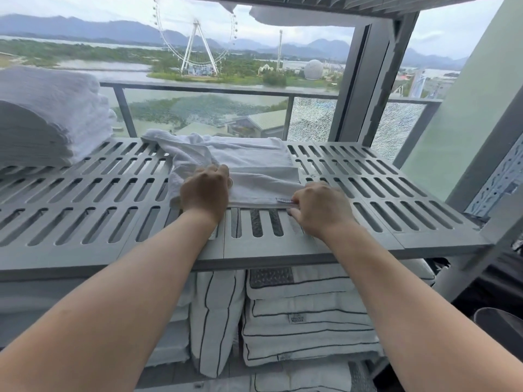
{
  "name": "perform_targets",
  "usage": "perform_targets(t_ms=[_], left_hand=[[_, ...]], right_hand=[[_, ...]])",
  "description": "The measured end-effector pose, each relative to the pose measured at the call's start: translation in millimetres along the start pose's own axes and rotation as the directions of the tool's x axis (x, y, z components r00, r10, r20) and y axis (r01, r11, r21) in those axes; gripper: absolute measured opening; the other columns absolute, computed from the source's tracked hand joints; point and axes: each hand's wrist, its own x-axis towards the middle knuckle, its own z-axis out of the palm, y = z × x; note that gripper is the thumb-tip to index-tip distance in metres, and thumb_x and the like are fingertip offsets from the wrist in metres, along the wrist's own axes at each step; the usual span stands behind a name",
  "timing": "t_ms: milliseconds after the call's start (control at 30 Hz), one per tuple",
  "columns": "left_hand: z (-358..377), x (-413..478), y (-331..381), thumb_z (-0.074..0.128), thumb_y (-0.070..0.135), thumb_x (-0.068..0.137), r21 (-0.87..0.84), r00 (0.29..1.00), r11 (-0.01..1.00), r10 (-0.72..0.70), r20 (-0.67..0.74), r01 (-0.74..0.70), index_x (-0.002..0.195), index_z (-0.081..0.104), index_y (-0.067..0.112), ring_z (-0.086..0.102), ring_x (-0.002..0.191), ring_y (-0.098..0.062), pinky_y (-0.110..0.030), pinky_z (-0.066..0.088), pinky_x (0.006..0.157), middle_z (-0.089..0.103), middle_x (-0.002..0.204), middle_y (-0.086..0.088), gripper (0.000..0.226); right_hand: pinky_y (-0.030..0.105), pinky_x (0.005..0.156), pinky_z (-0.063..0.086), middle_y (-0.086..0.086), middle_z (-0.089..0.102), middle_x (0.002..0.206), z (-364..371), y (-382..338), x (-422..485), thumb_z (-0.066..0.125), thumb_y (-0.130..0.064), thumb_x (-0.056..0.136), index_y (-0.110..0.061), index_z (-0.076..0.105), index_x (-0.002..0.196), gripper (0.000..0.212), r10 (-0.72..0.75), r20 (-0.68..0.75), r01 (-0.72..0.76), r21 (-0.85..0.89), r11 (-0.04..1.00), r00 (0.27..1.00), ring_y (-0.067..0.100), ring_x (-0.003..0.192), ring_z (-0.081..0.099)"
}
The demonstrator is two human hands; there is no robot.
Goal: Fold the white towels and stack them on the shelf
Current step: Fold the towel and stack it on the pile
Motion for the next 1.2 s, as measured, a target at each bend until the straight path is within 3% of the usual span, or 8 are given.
perform_targets(t_ms=[200, 467, 600, 733, 900, 1000, 1133, 1200], left_hand=[[-2.7, -1.6, -1.3, 0.044, 0.021, 0.102, -0.052, 1.000, 0.998, -0.031, -0.001, 0.031, 0.104, 0.059, 0.013, 0.063, 0.087, -0.030, -0.037, 0.047, 0.065, 0.067, 0.099, -0.008, 0.017], [-1.0, 0.7, -2.2, 0.043, 0.024, 0.103, -0.012, 1.000, 1.000, -0.011, 0.000, 0.011, 0.106, 0.059, 0.013, 0.063, 0.086, -0.028, -0.033, 0.039, 0.060, 0.068, 0.098, -0.007, 0.020], [-14.3, 5.3, -12.2, 0.042, 0.030, 0.102, 0.031, 0.994, 0.997, 0.064, 0.093, -0.067, 0.110, 0.063, 0.015, 0.064, 0.095, -0.029, -0.037, 0.052, 0.072, 0.069, 0.106, -0.006, 0.027], [-24.7, 6.9, -39.7, 0.047, 0.024, 0.097, 0.158, 0.987, 0.982, -0.120, 0.103, 0.103, 0.106, 0.069, 0.010, 0.060, 0.097, -0.031, -0.043, 0.050, 0.090, 0.066, 0.105, -0.012, 0.028], [-14.5, 18.3, -67.6, 0.041, 0.024, 0.098, -0.152, 0.956, 0.946, -0.272, 0.108, 0.287, 0.100, 0.067, 0.014, 0.059, 0.092, -0.028, -0.035, 0.045, 0.072, 0.062, 0.109, -0.011, 0.027], [3.2, 33.9, -76.4, 0.043, 0.023, 0.097, -0.301, 0.948, 0.900, -0.309, 0.068, 0.315, 0.102, 0.062, 0.009, 0.059, 0.094, -0.030, -0.036, 0.047, 0.077, 0.062, 0.110, -0.012, 0.024], [26.9, 75.6, -89.3, 0.047, 0.022, 0.098, -0.544, 0.890, 0.721, -0.442, 0.116, 0.429, 0.111, 0.055, 0.002, 0.056, 0.092, -0.029, -0.035, 0.040, 0.078, 0.060, 0.103, -0.013, 0.025], [37.5, 99.5, -98.6, 0.043, 0.021, 0.099, -0.643, 0.853, 0.594, -0.484, 0.194, 0.483, 0.114, 0.052, 0.001, 0.052, 0.087, -0.026, -0.034, 0.038, 0.075, 0.057, 0.098, -0.009, 0.027]], right_hand=[[0.041, 0.093, 0.039, 0.006, 0.066, 0.096, 5.6, -25.1, 0.4, 0.046, -0.009, 0.085, -0.015, 0.069, 0.098, 0.027, 0.116, -0.106, -0.127, -0.103, 0.987, 0.988, 0.029, 0.099, 0.057], [0.038, 0.083, 0.044, 0.008, 0.066, 0.094, 11.8, -29.1, 6.4, 0.042, -0.002, 0.085, -0.012, 0.070, 0.096, 0.032, 0.034, -0.214, -0.052, -0.079, 0.996, 0.976, 0.030, 0.095, 0.058], [0.033, 0.072, 0.044, 0.008, 0.067, 0.094, 13.7, -33.4, 24.0, 0.043, -0.002, 0.089, -0.010, 0.070, 0.100, 0.030, 0.000, -0.162, -0.009, -0.050, 0.999, 0.987, 0.028, 0.089, 0.063], [0.032, 0.064, 0.047, 0.011, 0.069, 0.094, 17.7, -50.9, 48.3, 0.047, -0.005, 0.091, -0.011, 0.071, 0.099, 0.026, 0.028, -0.125, -0.022, 0.049, 0.999, 0.992, 0.030, 0.086, 0.066], [0.032, 0.062, 0.045, 0.012, 0.071, 0.100, 29.3, -87.6, 87.6, 0.043, -0.004, 0.091, -0.010, 0.067, 0.103, 0.028, 0.009, -0.109, 0.007, 0.139, 0.990, 0.994, 0.030, 0.093, 0.068], [0.032, 0.060, 0.044, 0.012, 0.071, 0.098, 37.0, -106.3, 118.0, 0.044, -0.008, 0.092, -0.010, 0.067, 0.102, 0.025, 0.068, -0.090, -0.048, 0.211, 0.976, 0.994, 0.031, 0.091, 0.069], [0.034, 0.070, 0.044, 0.015, 0.071, 0.099, 44.5, -117.1, 163.8, 0.042, -0.032, 0.099, -0.009, 0.068, 0.104, 0.035, 0.204, -0.090, -0.152, 0.398, 0.905, 0.975, 0.033, 0.097, 0.066], [0.033, 0.076, 0.044, 0.015, 0.071, 0.104, 49.5, -119.7, 187.4, 0.044, -0.029, 0.099, -0.009, 0.068, 0.109, 0.034, 0.275, -0.042, -0.228, 0.449, 0.864, 0.961, 0.033, 0.102, 0.065]])
